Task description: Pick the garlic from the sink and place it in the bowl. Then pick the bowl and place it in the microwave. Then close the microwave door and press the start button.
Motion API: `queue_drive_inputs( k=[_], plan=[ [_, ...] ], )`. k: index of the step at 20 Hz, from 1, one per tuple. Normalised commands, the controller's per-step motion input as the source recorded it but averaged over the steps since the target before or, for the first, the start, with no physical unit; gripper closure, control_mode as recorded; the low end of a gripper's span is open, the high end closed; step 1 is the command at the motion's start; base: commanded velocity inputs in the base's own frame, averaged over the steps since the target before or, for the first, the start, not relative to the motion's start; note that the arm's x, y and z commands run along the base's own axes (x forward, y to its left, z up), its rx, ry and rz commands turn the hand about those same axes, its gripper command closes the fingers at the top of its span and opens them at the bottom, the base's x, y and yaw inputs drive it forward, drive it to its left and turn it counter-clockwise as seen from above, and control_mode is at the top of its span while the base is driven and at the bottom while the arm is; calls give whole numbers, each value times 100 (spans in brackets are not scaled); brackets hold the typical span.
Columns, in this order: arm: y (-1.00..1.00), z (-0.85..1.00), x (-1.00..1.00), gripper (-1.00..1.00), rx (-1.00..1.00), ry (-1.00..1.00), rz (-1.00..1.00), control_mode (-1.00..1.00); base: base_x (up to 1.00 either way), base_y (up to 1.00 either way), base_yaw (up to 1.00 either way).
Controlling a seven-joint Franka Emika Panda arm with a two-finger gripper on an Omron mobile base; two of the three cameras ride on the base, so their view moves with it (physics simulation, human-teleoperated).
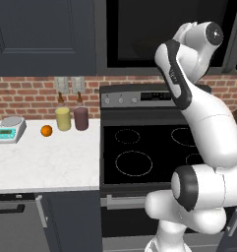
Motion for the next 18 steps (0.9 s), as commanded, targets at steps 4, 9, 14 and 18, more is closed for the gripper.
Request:
queue_drive_inputs(
  k=[4, 9, 14, 18],
  plan=[
    [0, -28, 26, -100, 13, 3, 3, -100, 0, 0, 0],
    [-29, -24, -49, -100, 14, -2, 2, -100, 0, 0, 0],
    [-76, -4, -100, -100, 17, -9, 0, -100, 0, 0, 0],
    [-94, 0, -100, -100, 17, -5, 2, -100, 0, 0, 0]
  ],
)
